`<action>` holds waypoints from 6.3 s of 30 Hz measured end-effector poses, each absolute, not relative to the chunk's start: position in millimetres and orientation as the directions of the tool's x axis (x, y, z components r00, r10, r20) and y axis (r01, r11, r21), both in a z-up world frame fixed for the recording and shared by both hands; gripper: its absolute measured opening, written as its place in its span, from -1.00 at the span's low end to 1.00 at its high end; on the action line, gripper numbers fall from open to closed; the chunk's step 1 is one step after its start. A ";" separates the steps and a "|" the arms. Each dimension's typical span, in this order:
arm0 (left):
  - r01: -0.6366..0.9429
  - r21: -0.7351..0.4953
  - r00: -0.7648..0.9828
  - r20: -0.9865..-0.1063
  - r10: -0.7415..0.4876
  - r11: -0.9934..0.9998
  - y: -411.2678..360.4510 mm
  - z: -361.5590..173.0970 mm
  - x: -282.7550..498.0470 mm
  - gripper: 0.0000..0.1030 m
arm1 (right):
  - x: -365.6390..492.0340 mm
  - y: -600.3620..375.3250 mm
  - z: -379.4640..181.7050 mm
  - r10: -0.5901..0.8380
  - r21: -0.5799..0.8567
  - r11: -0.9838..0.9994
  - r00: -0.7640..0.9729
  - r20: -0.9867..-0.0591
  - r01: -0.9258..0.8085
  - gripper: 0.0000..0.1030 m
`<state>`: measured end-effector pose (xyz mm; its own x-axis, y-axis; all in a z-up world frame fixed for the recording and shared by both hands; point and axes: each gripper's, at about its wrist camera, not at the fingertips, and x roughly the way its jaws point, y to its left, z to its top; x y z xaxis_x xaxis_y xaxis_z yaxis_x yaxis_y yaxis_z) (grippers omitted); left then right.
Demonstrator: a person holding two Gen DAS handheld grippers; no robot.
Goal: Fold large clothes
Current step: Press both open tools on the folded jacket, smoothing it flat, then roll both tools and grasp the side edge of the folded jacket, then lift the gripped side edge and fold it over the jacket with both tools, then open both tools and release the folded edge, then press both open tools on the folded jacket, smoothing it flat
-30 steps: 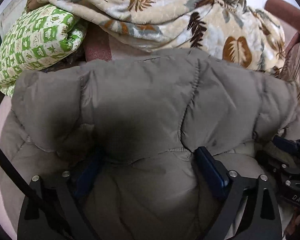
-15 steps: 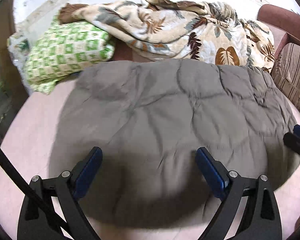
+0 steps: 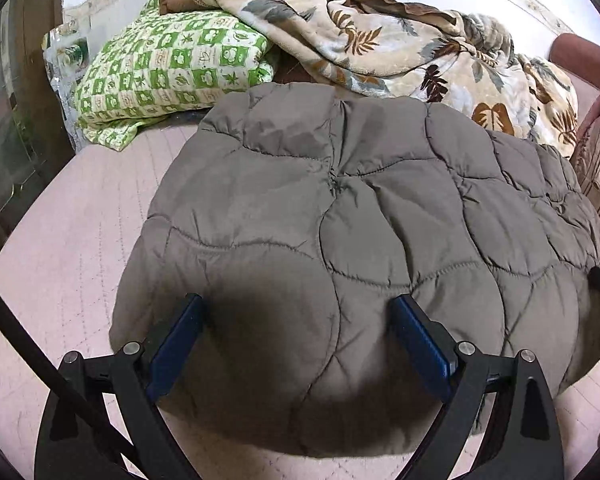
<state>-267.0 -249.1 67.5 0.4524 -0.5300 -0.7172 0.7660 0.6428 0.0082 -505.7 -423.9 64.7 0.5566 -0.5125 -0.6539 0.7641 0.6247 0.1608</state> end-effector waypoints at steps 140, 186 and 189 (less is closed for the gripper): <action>0.818 0.205 0.524 -0.652 -0.548 0.538 -212.2 63.5 -394.9 0.46 | -543.3 -314.8 37.1 -0.535 0.024 0.664 0.497 -0.683 0.748 0.56; 0.757 0.086 0.578 -0.552 -0.601 0.648 -110.0 117.1 -432.4 0.64 | -602.7 -214.3 115.6 -0.700 -0.005 0.637 0.575 -0.423 0.771 0.78; 0.736 0.065 0.599 -0.525 -0.604 0.674 -70.6 127.0 -456.5 0.74 | -621.7 -170.2 120.2 -0.697 0.034 0.643 0.603 -0.388 0.765 0.87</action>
